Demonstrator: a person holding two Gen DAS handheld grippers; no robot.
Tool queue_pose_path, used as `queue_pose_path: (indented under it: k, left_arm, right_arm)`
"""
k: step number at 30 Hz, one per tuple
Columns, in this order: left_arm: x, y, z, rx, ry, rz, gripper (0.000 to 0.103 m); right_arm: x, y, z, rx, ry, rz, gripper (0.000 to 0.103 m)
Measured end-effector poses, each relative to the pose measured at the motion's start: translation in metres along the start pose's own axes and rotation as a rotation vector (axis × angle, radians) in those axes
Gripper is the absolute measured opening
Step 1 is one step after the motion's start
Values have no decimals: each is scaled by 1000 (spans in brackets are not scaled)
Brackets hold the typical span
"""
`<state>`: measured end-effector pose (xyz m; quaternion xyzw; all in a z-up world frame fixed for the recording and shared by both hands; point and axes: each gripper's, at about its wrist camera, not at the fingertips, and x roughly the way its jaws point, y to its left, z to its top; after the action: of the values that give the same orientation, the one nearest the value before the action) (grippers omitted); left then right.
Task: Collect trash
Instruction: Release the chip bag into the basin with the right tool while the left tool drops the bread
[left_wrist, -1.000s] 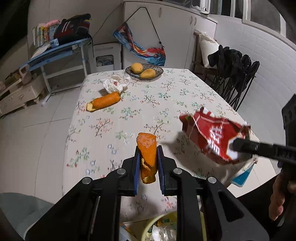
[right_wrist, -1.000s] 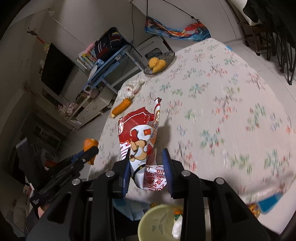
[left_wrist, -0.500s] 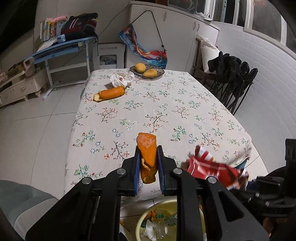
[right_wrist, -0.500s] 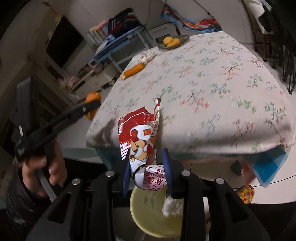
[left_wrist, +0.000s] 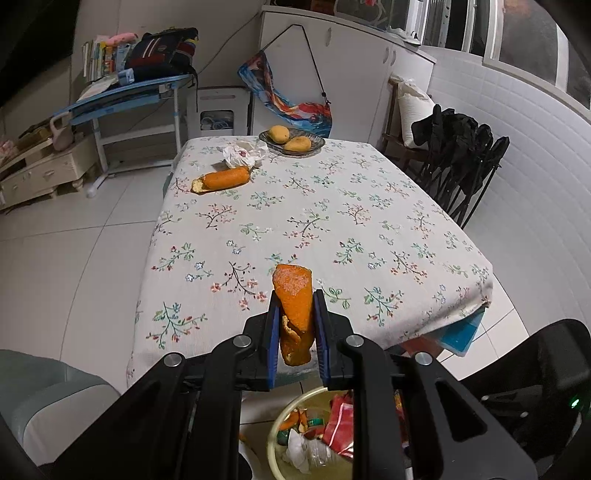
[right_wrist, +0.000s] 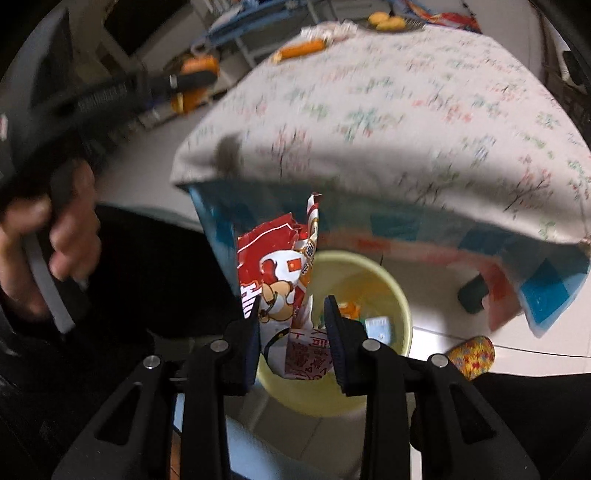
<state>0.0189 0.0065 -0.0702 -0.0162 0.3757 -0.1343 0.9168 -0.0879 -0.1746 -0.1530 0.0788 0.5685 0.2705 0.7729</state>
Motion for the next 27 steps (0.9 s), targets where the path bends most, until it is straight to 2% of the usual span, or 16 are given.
queue_pose_path:
  k: [7,11,15,20,24,27]
  left_arm:
    - [-8,-4,-12,6,1,-7,17]
    - [-11,-8,-19,20,8,-12,17]
    - [-11,-13,-25,34,19,-17,17]
    - [-6,-24,-33,73,46,-29,17]
    - [-3,-36,-42,117,76,-47,17]
    - [-1,-46,-51,155,100,-63,17]
  right_arm:
    - [15,4,-9,-25,75,-37,35]
    - [18,3,-11,-23,90,-48,43]
    - [14,0,-10,3,69,-55,52]
    - [1,-12,-5,71,-8,-71,60]
    - [-20,-30,-1,178,-120,-70,67]
    - [-29,-42,-1,249,-172,-64,67]
